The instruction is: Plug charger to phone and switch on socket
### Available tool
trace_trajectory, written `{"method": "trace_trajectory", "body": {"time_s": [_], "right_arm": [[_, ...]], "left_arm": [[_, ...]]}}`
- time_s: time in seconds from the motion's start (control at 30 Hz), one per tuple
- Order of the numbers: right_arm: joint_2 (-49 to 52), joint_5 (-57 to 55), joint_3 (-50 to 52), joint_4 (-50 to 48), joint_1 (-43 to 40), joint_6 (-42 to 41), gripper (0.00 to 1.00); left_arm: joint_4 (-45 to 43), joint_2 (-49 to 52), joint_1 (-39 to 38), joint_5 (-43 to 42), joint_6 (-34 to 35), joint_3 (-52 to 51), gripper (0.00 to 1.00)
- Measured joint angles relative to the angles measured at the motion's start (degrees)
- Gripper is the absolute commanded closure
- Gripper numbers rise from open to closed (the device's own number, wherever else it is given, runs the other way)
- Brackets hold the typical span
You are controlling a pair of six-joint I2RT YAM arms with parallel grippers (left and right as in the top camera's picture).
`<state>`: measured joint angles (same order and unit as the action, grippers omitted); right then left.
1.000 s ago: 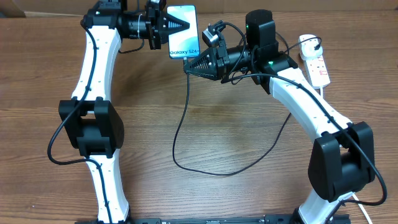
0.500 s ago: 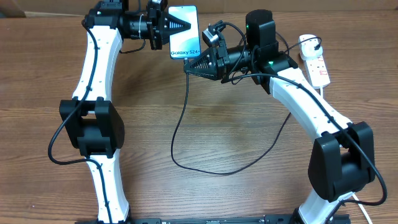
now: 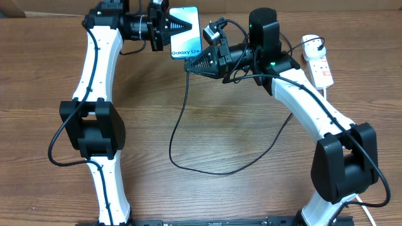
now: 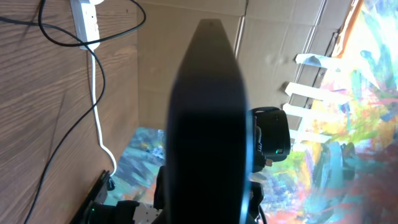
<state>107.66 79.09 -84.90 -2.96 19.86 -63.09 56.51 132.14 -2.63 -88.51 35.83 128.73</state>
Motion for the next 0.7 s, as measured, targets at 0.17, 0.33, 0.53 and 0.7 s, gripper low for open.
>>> {"method": "trace_trajectory", "body": {"time_s": [0.17, 0.33, 0.53, 0.7], "right_arm": [[0.00, -0.04, 0.07, -0.46, 0.07, -2.14, 0.96], [0.00, -0.02, 0.07, 0.04, 0.07, -3.13, 0.96], [0.00, -0.04, 0.07, 0.42, 0.07, -3.39, 0.96], [0.00, 0.11, 0.07, 0.39, 0.11, -3.56, 0.96]], "left_arm": [[0.13, 0.00, 0.04, -0.24, -0.07, 0.02, 0.96], [0.22, 0.00, 0.04, -0.26, -0.87, 0.02, 0.96], [0.57, 0.00, 0.04, -0.26, -1.44, 0.02, 0.96], [2.21, 0.00, 0.04, -0.13, -1.57, 0.02, 0.96]]}}
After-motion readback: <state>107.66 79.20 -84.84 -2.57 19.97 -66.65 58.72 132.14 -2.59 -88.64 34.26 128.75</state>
